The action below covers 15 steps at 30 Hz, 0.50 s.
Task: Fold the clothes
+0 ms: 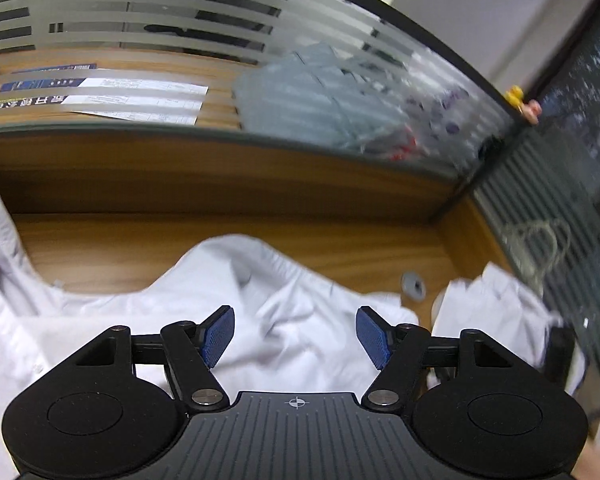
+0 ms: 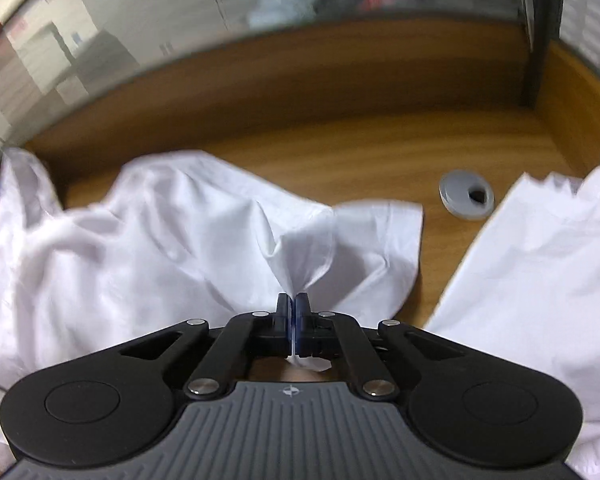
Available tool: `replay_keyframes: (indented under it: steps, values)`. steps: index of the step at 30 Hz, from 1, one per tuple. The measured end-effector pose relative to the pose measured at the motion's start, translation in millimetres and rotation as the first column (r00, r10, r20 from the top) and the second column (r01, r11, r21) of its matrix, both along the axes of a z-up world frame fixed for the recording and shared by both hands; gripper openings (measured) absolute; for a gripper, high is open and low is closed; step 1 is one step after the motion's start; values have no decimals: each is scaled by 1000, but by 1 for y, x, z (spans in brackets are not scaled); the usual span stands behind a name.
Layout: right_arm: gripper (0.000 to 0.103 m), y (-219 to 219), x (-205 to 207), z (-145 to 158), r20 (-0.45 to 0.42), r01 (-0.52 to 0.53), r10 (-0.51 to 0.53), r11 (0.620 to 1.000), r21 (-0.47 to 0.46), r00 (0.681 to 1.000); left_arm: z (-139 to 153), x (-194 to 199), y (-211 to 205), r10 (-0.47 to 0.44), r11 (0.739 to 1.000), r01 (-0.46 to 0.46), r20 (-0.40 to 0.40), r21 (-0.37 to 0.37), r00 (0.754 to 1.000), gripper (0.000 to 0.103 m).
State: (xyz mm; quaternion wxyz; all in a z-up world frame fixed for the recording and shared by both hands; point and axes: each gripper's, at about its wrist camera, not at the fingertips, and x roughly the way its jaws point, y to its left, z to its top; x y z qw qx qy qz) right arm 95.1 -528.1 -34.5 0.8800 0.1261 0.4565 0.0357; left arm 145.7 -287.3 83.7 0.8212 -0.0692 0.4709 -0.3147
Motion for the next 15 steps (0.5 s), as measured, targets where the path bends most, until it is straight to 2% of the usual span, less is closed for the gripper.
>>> replay_keyframes:
  steps: [3, 7, 11, 15]
  values:
    - [1, 11, -15, 36, 88, -33, 31, 999, 18, 996, -2, 15, -19, 13, 1000, -13, -21, 7, 1000, 73]
    - [1, 34, -37, 81, 188, -117, 105, 992, 54, 976, -14, 33, -44, 22, 999, -20, -88, 25, 996, 74]
    - [1, 60, -54, 101, 222, -219, 196, 972, 85, 955, -31, 48, -73, -13, 998, 23, -168, 59, 986, 74]
    - [1, 94, -70, 106, 224, -311, 284, 946, 95, 932, -47, 54, -100, -69, 984, 100, -208, 146, 976, 74]
